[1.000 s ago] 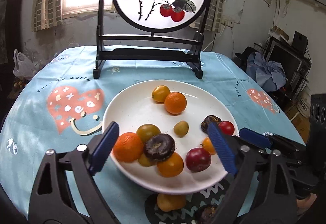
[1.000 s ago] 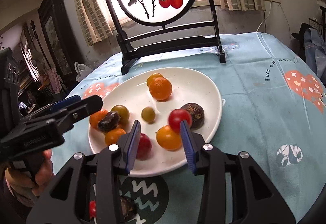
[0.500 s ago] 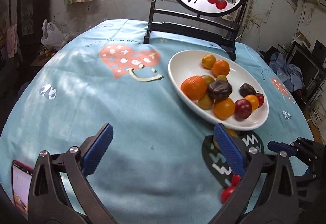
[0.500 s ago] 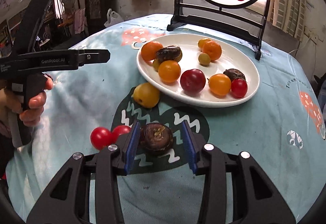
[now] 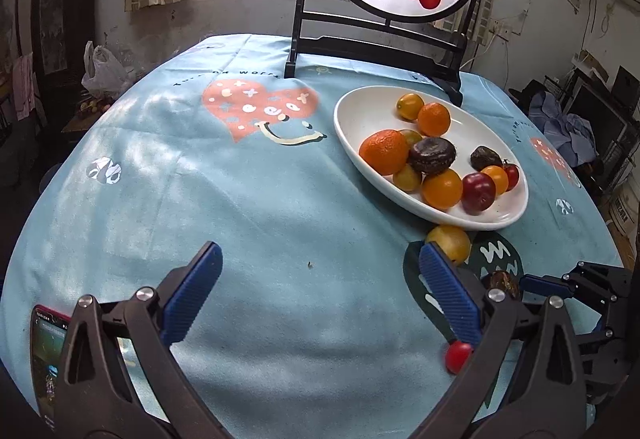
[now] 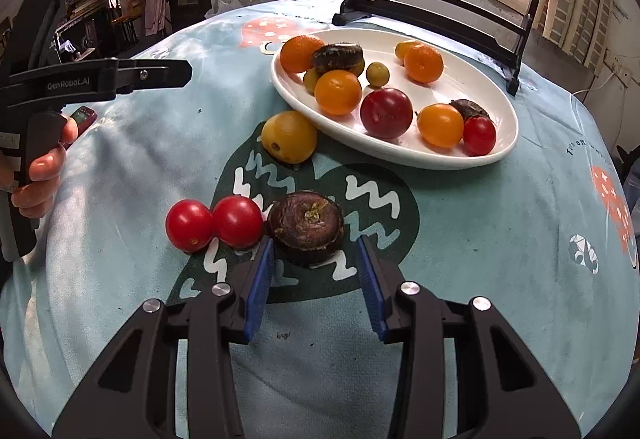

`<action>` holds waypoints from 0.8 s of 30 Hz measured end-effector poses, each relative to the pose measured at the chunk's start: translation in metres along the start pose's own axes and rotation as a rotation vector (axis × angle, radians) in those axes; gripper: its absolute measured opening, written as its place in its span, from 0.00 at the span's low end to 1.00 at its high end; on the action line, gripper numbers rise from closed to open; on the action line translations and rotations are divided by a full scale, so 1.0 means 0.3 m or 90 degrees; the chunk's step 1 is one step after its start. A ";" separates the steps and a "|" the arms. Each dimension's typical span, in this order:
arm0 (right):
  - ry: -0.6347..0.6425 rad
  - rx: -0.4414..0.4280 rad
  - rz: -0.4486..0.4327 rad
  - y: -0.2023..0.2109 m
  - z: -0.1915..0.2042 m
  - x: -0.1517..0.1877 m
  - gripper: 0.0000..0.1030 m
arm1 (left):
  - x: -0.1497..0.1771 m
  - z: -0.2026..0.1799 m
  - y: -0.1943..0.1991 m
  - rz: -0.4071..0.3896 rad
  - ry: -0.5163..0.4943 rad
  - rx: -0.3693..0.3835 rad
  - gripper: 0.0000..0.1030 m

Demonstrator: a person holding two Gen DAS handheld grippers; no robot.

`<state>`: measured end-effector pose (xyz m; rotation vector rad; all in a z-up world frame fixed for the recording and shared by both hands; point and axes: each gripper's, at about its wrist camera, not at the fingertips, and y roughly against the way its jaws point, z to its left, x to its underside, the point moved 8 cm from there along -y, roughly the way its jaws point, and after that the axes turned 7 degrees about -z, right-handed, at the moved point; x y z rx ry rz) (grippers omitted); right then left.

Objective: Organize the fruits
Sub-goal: 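Grasp a dark brown fruit with the right tool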

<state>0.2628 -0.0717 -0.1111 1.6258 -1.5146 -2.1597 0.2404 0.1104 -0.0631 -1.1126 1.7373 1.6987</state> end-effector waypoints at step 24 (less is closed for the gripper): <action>-0.017 0.008 -0.005 -0.074 -0.001 -0.032 0.54 | -0.003 -0.030 0.014 -0.011 -0.039 -0.005 0.98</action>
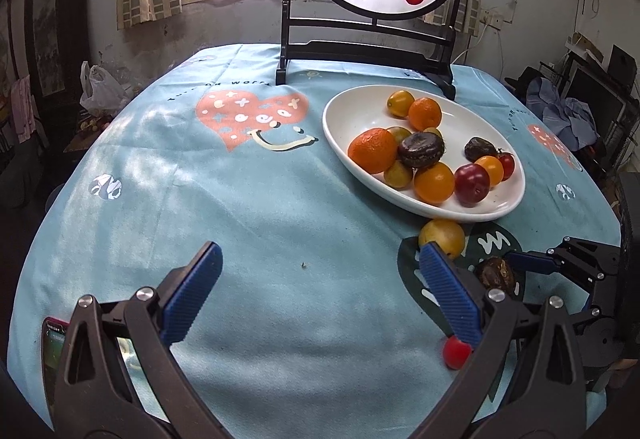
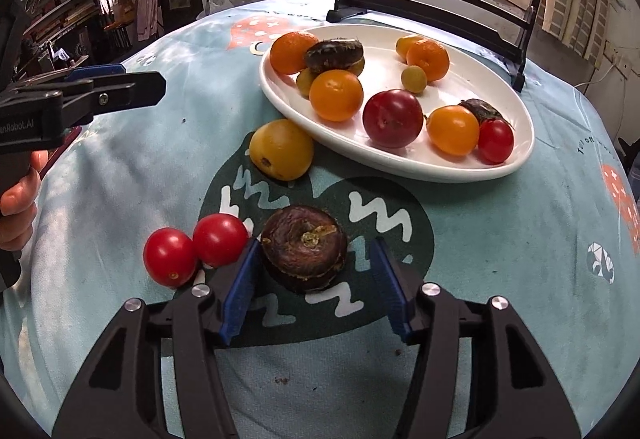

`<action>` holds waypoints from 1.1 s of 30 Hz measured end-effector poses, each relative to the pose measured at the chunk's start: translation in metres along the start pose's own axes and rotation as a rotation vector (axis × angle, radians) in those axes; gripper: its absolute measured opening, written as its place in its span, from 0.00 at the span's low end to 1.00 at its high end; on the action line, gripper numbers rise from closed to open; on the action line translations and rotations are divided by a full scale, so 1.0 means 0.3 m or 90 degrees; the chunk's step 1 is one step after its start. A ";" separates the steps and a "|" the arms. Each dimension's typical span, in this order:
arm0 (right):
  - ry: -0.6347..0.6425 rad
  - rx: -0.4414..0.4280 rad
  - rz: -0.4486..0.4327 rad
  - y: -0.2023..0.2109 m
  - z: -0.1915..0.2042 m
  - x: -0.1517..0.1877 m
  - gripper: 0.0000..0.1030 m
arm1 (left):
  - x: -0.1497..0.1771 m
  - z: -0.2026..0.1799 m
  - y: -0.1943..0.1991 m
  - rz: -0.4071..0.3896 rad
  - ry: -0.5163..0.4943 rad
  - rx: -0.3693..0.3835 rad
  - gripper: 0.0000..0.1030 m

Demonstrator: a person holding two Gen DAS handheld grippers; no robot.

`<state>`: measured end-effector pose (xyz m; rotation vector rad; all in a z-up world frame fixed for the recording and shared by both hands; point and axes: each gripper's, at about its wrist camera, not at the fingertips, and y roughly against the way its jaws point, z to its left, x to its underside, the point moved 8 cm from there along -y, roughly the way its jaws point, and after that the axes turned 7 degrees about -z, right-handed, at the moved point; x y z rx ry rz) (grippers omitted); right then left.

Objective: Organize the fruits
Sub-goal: 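Grasp a dark brown fruit with the right tool, then grasp a red cherry tomato with the left tool while the right tool holds the brown fruit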

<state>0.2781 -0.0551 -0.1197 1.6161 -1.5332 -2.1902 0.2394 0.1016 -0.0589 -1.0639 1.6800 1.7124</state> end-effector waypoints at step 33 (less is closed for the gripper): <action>-0.142 0.025 -0.012 0.055 -0.129 0.007 0.41 | 0.239 -0.319 -0.004 0.133 -0.225 0.209 0.65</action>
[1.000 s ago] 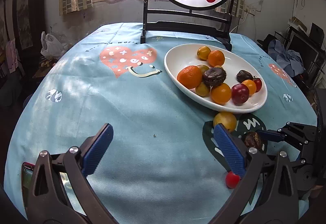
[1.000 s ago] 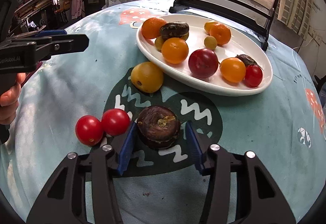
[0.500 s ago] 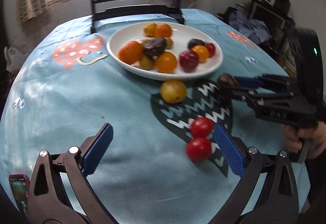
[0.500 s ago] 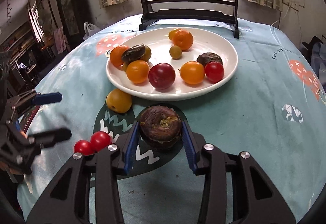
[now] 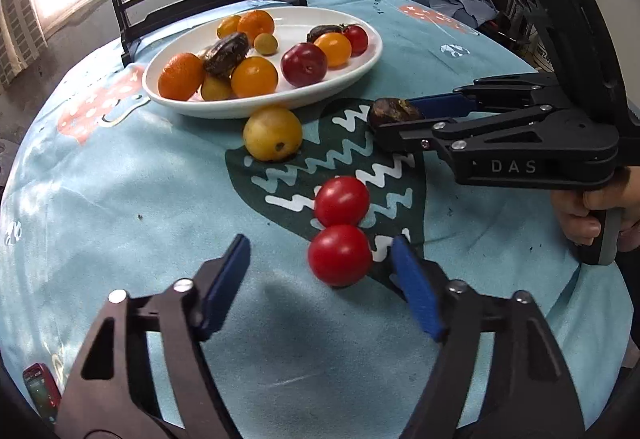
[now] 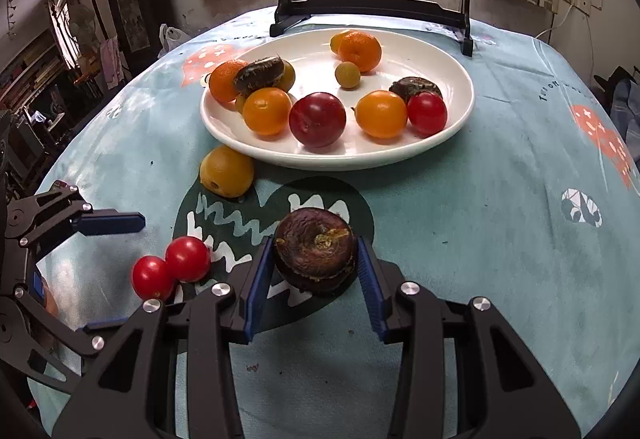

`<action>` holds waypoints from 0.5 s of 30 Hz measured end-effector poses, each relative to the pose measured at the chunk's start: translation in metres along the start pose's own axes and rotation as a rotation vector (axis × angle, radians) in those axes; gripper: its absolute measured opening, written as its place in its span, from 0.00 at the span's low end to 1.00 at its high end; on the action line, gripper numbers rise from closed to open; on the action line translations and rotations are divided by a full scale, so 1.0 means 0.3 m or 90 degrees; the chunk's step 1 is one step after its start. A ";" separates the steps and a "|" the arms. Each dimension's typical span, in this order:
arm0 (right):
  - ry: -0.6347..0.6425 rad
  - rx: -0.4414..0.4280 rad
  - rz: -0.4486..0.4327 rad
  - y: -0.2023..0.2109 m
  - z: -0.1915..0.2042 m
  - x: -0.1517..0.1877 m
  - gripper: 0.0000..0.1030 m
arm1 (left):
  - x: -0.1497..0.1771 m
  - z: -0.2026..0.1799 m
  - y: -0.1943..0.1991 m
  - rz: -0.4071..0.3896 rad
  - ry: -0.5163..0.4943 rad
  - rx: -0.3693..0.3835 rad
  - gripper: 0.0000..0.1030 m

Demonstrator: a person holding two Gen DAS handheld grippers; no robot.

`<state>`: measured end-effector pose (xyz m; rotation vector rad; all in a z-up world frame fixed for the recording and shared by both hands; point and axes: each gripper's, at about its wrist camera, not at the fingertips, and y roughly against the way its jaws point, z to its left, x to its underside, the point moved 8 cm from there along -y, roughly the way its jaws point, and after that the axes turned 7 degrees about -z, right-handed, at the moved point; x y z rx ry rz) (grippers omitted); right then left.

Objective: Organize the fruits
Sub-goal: 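Grasp a red cherry tomato with the left tool while the right tool holds the brown fruit, then carry the brown fruit and tomato onto the white plate and open both tools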

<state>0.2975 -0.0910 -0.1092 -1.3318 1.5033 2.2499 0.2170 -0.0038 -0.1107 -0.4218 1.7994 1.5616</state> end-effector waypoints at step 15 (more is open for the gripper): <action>-0.004 0.005 0.004 -0.005 -0.007 0.007 0.41 | 0.008 -0.030 0.000 -0.002 -0.014 0.020 0.31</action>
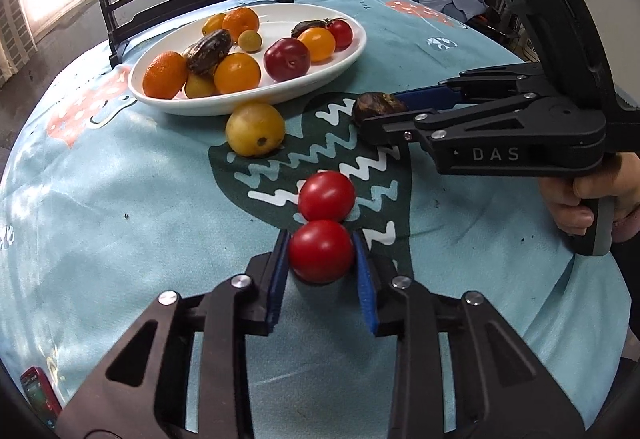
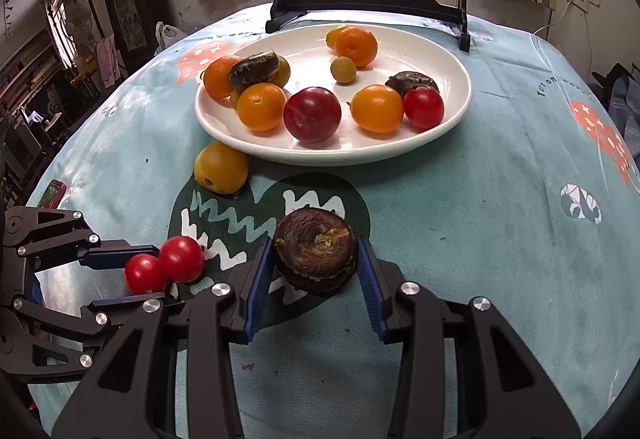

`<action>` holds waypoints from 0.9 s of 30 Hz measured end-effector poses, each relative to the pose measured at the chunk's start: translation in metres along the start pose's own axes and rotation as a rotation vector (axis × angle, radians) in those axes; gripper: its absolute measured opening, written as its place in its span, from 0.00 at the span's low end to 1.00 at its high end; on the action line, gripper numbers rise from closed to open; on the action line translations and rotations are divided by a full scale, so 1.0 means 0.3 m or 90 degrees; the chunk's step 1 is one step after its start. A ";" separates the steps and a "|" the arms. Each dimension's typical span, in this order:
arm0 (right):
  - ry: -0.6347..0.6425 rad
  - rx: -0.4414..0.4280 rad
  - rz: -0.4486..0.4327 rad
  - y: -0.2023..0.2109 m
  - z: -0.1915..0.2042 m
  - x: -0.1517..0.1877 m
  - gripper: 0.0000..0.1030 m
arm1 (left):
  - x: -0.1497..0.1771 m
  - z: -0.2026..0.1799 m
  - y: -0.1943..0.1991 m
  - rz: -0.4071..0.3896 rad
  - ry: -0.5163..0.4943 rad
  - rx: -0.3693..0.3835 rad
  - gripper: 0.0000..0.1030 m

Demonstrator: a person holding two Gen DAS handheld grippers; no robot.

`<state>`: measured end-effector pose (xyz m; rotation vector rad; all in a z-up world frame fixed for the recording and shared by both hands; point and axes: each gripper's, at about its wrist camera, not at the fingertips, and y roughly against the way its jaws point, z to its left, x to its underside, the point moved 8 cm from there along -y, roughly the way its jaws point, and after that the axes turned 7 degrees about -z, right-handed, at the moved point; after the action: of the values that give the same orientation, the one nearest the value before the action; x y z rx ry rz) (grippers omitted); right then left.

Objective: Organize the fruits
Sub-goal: 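Carry the brown fruit and tomato onto the white plate and open both tools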

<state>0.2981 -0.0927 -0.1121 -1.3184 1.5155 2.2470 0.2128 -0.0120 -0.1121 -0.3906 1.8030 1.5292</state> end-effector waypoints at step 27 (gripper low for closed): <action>-0.120 0.025 -0.171 -0.036 -0.175 -0.349 0.41 | -0.531 0.279 -0.044 -0.161 0.160 -0.110 0.31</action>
<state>0.3986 -0.0935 -0.0508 -1.1811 1.2328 2.0941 0.3586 0.0287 -0.0141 -0.8952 1.7324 1.5114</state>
